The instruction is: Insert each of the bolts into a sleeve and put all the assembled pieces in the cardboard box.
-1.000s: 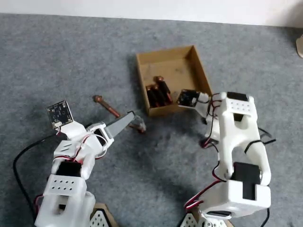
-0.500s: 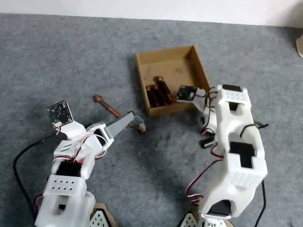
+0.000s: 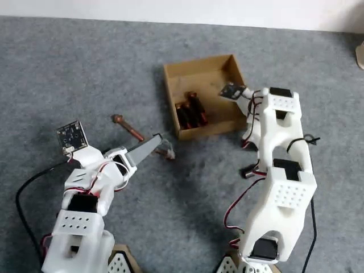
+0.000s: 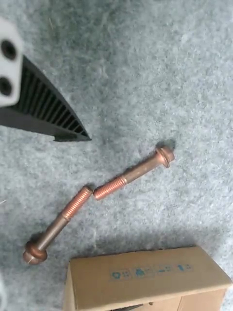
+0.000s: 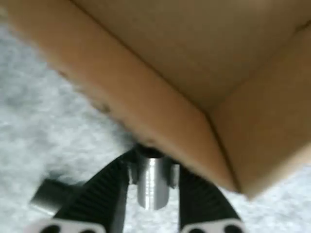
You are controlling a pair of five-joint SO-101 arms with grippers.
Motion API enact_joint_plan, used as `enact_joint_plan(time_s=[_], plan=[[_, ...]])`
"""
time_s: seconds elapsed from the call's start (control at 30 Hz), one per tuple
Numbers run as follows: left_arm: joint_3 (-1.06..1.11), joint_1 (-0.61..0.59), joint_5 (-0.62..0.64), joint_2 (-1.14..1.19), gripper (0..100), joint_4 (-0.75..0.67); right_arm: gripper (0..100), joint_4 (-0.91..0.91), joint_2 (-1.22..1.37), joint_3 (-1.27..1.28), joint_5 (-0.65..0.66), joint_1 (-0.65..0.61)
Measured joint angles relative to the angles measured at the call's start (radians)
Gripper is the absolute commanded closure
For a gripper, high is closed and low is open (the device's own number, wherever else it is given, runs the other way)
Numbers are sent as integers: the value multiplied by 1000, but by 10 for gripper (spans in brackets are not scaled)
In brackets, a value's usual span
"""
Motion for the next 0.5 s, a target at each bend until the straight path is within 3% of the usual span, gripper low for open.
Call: enact_joint_plan(time_s=[0.23,0.5], plan=[[0,0,0,0,437,0,993,12,0,-5,-209,0],[0,0,0,0,437,0,993,18,-23,5,-609,0]])
